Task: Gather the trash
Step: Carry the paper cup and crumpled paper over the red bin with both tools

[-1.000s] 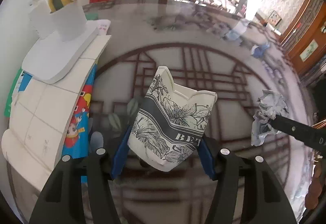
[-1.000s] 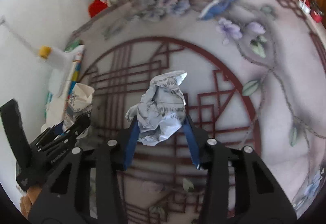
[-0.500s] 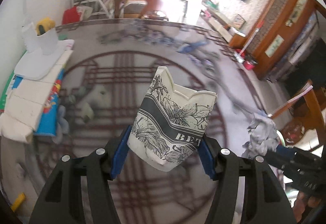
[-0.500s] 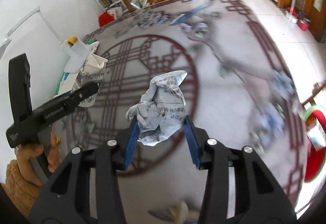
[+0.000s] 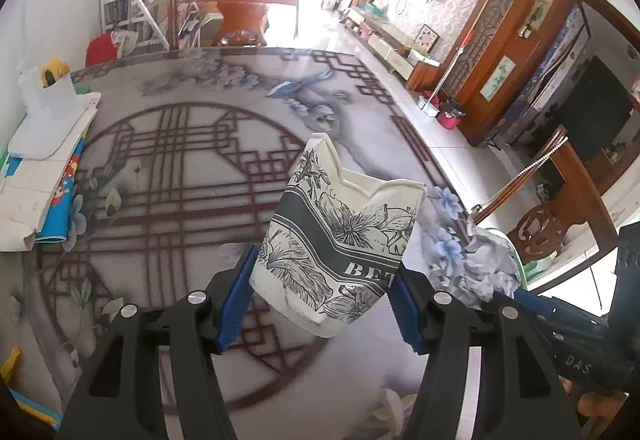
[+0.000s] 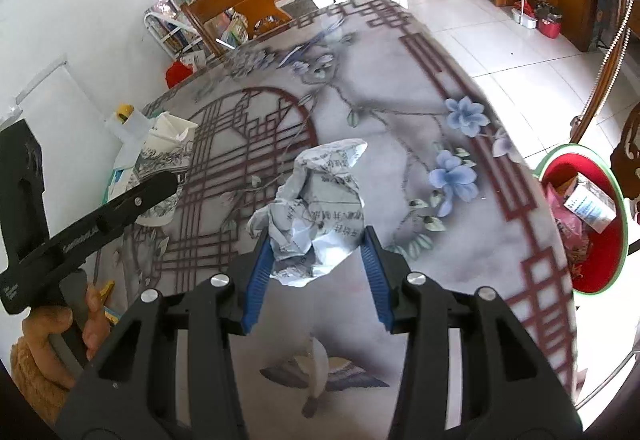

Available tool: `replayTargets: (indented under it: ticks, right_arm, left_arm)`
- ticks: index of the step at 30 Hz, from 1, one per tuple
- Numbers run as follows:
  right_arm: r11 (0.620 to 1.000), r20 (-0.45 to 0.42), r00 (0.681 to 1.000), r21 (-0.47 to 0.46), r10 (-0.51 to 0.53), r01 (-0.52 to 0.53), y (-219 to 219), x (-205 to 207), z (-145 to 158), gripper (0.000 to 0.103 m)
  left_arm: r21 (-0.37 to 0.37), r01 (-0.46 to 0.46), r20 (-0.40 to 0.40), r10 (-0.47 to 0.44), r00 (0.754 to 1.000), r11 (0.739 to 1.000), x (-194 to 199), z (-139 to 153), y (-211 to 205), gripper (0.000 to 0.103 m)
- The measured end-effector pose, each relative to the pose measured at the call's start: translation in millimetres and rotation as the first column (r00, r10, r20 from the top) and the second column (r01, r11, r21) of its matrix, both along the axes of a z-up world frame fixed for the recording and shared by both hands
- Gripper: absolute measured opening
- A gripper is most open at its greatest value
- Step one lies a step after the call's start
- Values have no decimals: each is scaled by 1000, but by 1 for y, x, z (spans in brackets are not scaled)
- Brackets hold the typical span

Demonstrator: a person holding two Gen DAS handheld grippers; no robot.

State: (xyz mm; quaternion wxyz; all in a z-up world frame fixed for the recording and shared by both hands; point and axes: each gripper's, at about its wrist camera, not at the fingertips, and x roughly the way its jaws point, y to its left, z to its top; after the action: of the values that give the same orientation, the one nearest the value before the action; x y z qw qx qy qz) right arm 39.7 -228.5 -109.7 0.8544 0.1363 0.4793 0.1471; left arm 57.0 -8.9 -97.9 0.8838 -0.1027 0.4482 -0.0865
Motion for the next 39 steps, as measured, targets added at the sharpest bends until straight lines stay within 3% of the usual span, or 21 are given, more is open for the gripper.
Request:
replayTargets:
  ticks: [12,26,39]
  right_arm:
    - [996,10,996,27,-87,87,-62,-9,-1,43]
    - [983,25,983,44,-180,179,-176,-7,-3,43]
    - [973,12,975,65,-224,223,-246,-6,-11,43]
  left_arm:
    - [14,56,-31,-56,998,998,-4,-8,-53,58]
    - [56,124,31,-126,992,991,7,12,-163,58]
    - [77,150,11,-151,988,986,16,10,-235,59]
